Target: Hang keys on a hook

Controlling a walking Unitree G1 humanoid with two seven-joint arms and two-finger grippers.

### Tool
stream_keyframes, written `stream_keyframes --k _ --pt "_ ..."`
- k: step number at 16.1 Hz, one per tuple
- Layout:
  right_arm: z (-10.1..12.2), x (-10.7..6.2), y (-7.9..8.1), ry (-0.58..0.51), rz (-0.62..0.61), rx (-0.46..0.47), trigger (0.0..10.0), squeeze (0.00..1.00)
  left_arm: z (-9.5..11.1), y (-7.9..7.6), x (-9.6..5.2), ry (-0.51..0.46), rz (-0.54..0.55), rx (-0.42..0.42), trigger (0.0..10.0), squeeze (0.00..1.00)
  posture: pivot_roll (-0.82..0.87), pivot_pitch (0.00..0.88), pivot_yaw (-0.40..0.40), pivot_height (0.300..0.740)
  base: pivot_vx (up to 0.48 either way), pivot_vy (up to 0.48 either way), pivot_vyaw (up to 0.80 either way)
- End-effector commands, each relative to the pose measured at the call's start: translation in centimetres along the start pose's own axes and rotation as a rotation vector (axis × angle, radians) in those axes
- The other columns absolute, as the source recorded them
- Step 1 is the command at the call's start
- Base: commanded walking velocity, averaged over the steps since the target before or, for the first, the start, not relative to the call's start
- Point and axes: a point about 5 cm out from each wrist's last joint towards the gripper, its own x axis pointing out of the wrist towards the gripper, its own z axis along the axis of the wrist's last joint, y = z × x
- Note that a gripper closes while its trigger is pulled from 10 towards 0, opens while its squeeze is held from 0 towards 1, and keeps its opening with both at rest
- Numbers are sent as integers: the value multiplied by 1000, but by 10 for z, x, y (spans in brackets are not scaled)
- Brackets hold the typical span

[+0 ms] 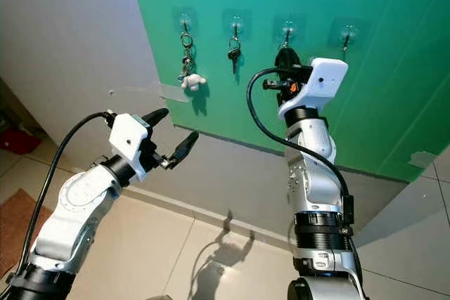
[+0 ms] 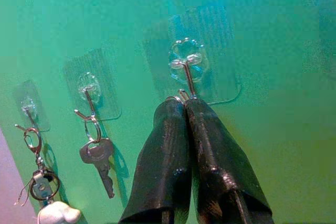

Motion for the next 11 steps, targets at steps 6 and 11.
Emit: stream_keyframes --k 6,11 --pt "18 7 5 -85 25 47 10000 0 13 -20 2 -93 -166 -32 10000 0 -34 0 84 740 0 0 0" --pt "16 10 5 -66 22 56 10000 0 13 -20 2 -92 -194 -38 10000 0 -32 0 85 740 0 0 0"
